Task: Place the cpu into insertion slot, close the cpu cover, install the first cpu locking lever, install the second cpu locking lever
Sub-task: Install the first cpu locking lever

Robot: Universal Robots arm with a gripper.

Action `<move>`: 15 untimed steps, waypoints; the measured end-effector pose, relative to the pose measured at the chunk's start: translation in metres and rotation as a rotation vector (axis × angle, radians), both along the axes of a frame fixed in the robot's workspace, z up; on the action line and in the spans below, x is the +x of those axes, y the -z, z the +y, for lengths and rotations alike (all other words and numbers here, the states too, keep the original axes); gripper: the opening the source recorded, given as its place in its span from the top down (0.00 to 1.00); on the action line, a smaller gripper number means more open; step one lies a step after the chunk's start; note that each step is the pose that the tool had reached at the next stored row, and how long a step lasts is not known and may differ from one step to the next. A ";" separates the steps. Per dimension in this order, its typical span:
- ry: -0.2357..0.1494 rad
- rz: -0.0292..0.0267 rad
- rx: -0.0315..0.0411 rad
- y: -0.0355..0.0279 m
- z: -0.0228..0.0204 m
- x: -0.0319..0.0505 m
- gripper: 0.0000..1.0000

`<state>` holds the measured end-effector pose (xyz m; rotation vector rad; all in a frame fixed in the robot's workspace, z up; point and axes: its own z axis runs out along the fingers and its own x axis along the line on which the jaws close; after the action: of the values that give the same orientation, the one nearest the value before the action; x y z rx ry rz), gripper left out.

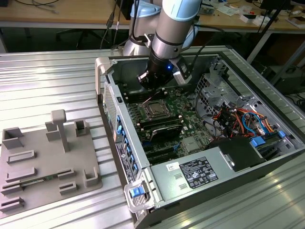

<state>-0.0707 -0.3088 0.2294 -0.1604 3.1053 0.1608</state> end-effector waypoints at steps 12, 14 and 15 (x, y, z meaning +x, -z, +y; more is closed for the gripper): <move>-0.006 0.0001 -0.0001 0.0063 -0.0025 0.0031 0.89; -0.006 0.0001 0.0000 0.0077 -0.0025 0.0046 0.89; -0.006 0.0002 -0.0002 0.0083 -0.0025 0.0060 0.89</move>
<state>-0.0647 -0.3113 0.2211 -0.1703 3.1053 0.1607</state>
